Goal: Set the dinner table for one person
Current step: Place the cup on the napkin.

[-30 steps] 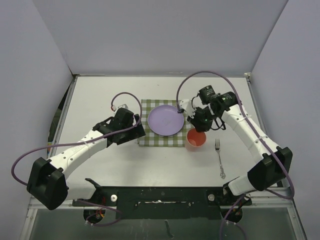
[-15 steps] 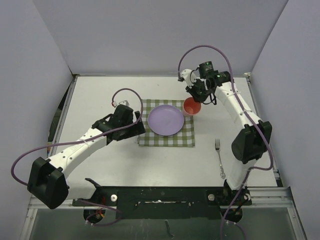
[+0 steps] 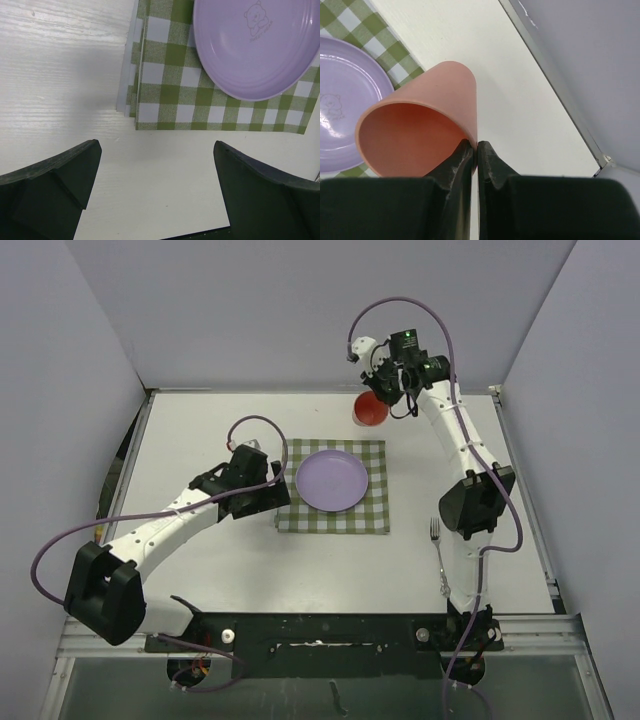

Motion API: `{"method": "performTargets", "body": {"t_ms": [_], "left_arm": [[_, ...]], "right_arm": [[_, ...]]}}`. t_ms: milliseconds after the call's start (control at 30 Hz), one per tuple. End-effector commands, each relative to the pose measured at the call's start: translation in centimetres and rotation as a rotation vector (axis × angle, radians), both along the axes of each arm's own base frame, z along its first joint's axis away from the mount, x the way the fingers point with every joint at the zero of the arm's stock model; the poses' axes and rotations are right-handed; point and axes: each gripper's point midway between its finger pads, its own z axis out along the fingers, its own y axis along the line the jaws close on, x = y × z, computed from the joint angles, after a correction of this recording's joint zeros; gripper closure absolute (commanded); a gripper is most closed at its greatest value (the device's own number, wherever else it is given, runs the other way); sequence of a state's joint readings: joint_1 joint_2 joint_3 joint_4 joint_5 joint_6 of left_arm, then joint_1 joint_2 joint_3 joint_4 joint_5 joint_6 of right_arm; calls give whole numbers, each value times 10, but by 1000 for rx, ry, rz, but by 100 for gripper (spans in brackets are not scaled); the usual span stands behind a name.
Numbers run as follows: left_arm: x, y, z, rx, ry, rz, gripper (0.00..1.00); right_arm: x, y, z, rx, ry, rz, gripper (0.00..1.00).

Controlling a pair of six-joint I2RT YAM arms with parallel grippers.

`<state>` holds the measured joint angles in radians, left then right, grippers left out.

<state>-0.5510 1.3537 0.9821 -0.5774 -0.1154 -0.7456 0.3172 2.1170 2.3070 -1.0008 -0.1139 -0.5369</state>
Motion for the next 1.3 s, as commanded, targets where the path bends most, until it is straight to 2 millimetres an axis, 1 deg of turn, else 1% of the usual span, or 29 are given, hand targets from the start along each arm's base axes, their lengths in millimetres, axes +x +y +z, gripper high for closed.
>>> {"method": "performTargets", "body": {"t_ms": [0,133,267,367,567,733,967,1100,1167,1200,1267], "left_arm": [[21,-12,18,-56,-66,-17,2],[22,-12,15,-60,-61,-20,2],[25,-14,13,-68,-54,-24,2],[27,-17,12,-78,-50,-28,2],[27,-17,8,-78,-41,-28,2],[27,-15,3,-77,-30,-24,2],[31,-16,-5,-86,-12,-25,2],[34,-18,-9,-90,-3,-29,2],[36,-18,-11,-94,2,-29,2],[37,-18,-13,-95,5,-30,2],[38,-19,-15,-99,12,-32,2]], "right_arm": [[7,-5,11,14,-30,-30,100],[-4,-7,-9,24,36,-27,100],[-18,-12,-15,46,72,-32,100],[-23,-17,-27,28,99,-32,100],[-20,-26,-41,38,132,-53,100],[-16,-28,-58,29,159,-54,100],[-10,-20,-88,43,225,-50,100],[-4,-14,-96,52,234,-47,100],[-4,-13,-104,49,251,-48,100],[1,-11,-99,53,233,-47,100],[4,-12,-102,47,229,-49,100]]}}
